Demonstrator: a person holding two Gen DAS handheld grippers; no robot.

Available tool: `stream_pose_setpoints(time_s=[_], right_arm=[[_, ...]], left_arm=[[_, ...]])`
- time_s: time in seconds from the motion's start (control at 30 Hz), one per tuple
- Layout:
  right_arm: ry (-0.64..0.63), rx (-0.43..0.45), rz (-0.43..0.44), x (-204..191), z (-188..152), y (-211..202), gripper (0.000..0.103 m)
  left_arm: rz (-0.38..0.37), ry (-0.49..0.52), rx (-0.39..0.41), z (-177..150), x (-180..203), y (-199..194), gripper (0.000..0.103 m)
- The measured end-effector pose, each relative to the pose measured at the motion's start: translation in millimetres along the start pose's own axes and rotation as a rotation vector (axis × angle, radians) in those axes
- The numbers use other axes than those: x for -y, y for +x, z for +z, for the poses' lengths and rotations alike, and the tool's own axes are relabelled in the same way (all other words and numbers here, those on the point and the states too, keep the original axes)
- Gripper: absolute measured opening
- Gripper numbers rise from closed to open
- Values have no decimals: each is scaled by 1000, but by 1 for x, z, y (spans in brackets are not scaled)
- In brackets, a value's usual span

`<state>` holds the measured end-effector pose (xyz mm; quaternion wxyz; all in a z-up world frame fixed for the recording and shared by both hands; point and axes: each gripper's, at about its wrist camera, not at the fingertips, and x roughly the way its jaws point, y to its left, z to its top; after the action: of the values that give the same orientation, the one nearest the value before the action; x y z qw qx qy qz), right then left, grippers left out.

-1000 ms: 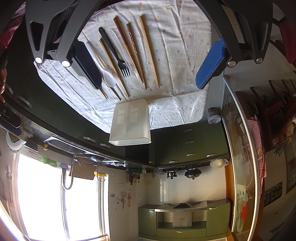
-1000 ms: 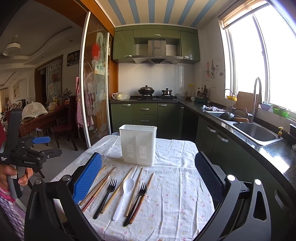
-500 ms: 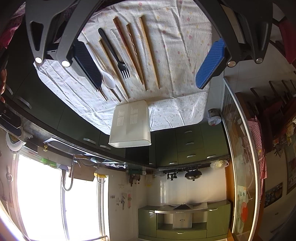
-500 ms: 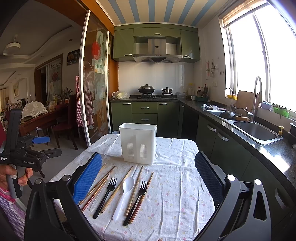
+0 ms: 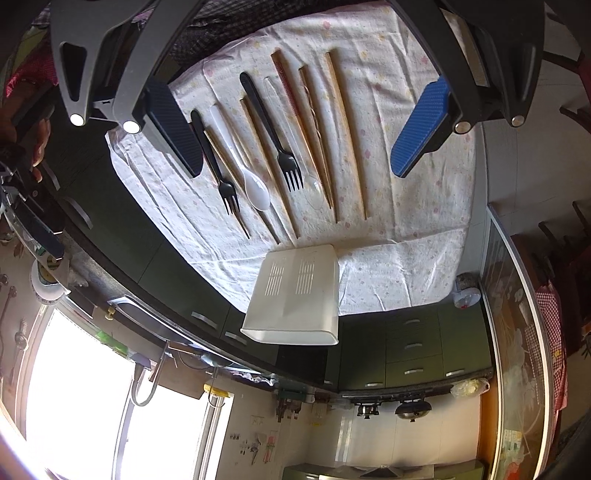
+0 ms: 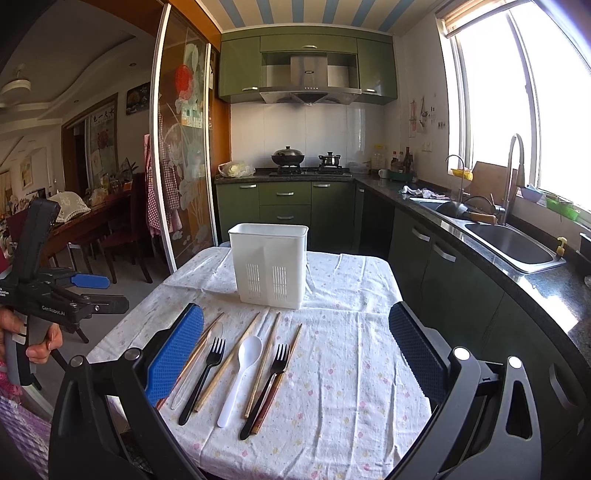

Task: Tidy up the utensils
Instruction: 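Lower the left tool and close on a black fork while the right tool grasps the other black fork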

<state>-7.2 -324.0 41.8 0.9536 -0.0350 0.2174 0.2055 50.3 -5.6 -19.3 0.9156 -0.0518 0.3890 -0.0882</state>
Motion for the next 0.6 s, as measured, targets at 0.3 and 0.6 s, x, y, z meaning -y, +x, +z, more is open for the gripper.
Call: stream_pose_setpoints(time_s=[0.3,0.6], right_arm=[[148,-329,46,27,-10,70,99],[180,-346,18,43,-19,70,99]], left_arm=[[-49,-131,-366,10,6,83,97],[-54,-192,-599,-8,19,144,52]])
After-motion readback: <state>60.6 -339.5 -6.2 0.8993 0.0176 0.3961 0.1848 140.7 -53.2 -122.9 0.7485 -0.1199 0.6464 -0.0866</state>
